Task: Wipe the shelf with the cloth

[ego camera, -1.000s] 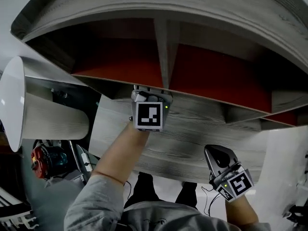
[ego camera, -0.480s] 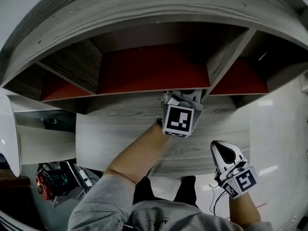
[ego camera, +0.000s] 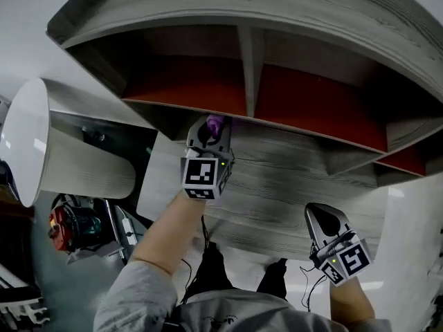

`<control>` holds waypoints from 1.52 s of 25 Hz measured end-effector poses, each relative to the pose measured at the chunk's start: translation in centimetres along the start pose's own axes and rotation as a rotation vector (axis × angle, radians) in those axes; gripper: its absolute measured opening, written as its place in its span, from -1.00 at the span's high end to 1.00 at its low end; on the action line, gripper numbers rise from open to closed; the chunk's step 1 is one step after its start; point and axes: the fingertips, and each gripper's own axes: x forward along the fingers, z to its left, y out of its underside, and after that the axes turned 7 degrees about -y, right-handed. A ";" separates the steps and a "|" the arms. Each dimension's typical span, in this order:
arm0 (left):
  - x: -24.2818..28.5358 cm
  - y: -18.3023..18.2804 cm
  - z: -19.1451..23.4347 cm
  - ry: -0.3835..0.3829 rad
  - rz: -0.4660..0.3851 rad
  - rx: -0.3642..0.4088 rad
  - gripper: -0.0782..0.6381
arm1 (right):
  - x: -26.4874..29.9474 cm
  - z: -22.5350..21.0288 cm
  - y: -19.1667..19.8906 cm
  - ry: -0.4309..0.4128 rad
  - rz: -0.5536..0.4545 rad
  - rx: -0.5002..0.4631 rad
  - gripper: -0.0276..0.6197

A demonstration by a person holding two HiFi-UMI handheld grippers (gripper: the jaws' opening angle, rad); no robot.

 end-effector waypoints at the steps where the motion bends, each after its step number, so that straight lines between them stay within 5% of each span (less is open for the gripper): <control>1: -0.9 0.5 4.8 -0.075 0.015 0.001 0.57 | 2.1 1.3 -0.5 -0.036 0.004 -0.014 0.84; 6: -3.9 -0.8 19.9 -0.314 0.007 -0.039 0.57 | 9.7 7.5 -2.2 -0.161 0.021 -0.054 0.85; 11: -3.7 -2.5 20.8 -0.294 -0.019 -0.076 0.58 | 12.1 9.9 -2.5 -0.198 0.018 -0.060 0.85; 15: -2.3 -3.8 13.0 -0.148 -0.021 -0.042 0.58 | 9.7 8.1 -2.0 -0.151 -0.007 -0.029 0.85; 23: 1.5 -6.7 -17.4 0.198 -0.016 -0.055 0.58 | -6.7 -2.7 0.6 0.067 -0.065 0.040 0.85; 27: 2.3 -7.5 -29.6 0.293 0.004 -0.041 0.58 | -16.2 -7.0 1.2 0.175 -0.102 0.049 0.85; 31: 2.1 -7.2 -34.0 0.260 0.070 -0.053 0.61 | -23.5 -9.0 0.6 0.210 -0.120 0.036 0.85; 38: -2.5 -7.1 -32.0 0.297 0.210 -0.061 0.58 | -28.7 -9.0 -3.5 0.208 -0.124 -0.009 0.85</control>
